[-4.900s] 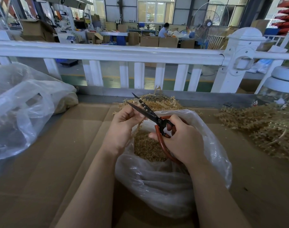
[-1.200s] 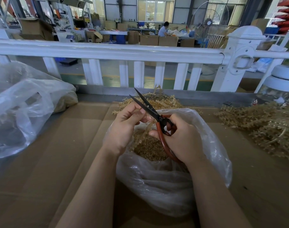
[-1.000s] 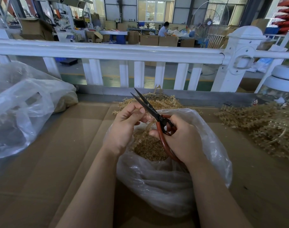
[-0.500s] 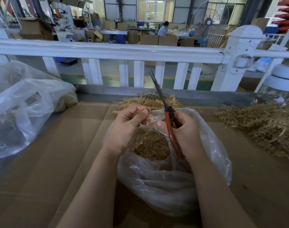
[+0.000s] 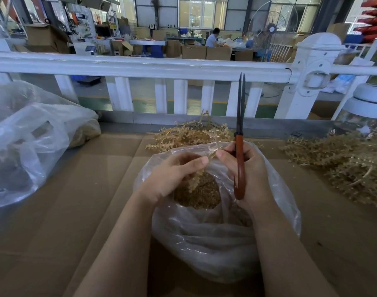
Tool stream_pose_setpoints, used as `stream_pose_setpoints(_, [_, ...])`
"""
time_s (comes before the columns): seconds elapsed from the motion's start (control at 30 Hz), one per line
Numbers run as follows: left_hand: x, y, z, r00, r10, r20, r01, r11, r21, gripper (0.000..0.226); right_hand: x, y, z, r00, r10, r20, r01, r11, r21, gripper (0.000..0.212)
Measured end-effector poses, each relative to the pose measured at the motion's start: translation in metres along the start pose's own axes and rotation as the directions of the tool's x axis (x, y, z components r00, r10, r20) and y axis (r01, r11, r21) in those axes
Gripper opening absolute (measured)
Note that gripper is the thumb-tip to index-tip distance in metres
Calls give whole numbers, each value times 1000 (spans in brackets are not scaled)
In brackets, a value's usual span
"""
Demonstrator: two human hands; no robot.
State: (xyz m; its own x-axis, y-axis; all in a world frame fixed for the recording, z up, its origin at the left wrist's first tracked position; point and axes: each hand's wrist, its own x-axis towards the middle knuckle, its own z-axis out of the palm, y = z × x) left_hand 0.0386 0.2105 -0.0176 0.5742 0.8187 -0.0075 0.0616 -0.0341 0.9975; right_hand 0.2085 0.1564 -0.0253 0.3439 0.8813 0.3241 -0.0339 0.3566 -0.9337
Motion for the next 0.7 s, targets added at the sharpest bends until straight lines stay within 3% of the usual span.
stream_pose_setpoints(0.07, [1, 0, 1, 998, -16, 65, 18, 1000, -26, 43, 0, -1, -1, 1000, -2, 19, 2, 999, 33, 36])
stream_pose_setpoints(0.17, [2, 0, 0, 990, 90, 108, -76, 989, -130, 10, 1, -1, 2, 1000, -12, -12, 12, 1000, 18, 36])
stream_pose_setpoints(0.27, [2, 0, 1, 960, 258, 107, -238, 956, -170, 13, 2, 2, 4, 998, -47, -50, 45, 998, -43, 32])
stream_pose_setpoints(0.33, [3, -2, 1, 954, 293, 60, -276, 940, -199, 13, 3, 4, 4, 998, -45, -52, 42, 998, -46, 29])
stream_pose_setpoints(0.5, [7, -6, 0, 962, 274, -12, -271, 945, -184, 14, 2, 3, 4, 998, 9, -69, -6, 999, 40, 20])
stream_pose_setpoints(0.6, [6, -6, 1, 966, 258, -28, -258, 944, -204, 10, 3, 3, 5, 997, -6, -72, 9, 999, 43, 24])
stream_pose_setpoints(0.7, [6, -4, 2, 973, 219, -70, -228, 952, -203, 9, 3, 4, 5, 996, -30, -87, 33, 999, 39, 14])
